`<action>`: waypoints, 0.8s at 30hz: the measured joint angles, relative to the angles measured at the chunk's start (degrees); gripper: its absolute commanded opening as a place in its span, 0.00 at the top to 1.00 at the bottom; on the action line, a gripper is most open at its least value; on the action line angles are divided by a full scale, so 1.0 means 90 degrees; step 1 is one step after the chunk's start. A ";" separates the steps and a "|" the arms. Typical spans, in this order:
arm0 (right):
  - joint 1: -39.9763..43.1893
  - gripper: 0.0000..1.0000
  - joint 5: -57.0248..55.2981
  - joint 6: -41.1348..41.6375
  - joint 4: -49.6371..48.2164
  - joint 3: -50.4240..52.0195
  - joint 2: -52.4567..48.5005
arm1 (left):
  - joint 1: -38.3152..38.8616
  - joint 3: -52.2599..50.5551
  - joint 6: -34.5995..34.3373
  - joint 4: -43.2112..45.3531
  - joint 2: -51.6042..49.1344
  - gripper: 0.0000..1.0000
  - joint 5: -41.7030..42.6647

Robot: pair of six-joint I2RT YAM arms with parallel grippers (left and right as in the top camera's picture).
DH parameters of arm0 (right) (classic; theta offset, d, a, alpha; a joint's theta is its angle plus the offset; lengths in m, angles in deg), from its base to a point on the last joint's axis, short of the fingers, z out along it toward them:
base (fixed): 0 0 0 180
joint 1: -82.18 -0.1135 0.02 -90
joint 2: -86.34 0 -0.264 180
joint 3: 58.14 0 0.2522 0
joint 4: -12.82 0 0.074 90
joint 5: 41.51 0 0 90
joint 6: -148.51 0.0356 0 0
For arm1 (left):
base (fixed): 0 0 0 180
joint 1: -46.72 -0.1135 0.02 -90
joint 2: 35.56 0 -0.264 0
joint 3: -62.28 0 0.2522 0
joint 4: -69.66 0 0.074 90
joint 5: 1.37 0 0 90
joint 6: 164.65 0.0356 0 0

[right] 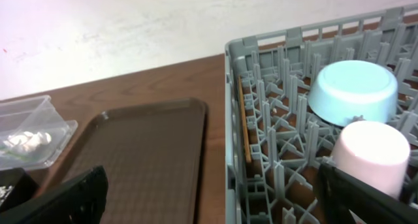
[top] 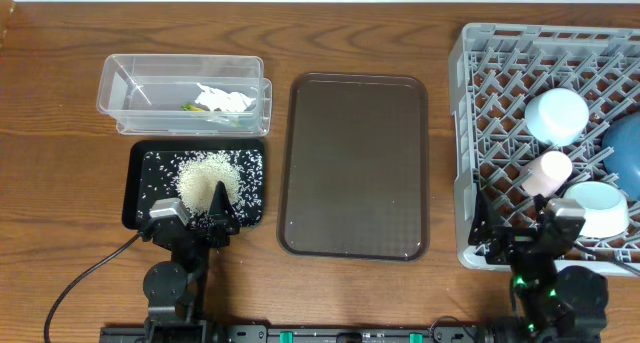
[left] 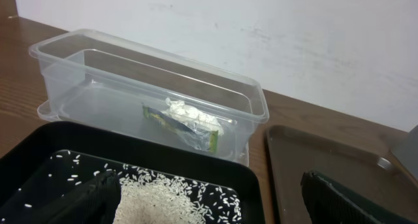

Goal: Sort waste into correct bins and load items into the dishwasher rack

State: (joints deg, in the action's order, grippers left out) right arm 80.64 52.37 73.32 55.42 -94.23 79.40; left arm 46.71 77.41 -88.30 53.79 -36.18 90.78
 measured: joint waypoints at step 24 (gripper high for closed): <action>0.0000 0.01 0.0204 -0.0002 -0.2909 0.2259 0.0697 | 0.0000 0.0000 0.0002 0.0000 0.0000 0.10 0.0002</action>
State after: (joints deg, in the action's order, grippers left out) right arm 80.64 54.21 73.30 29.23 -73.90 85.67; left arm 46.71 77.41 -88.28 53.79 -36.18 90.80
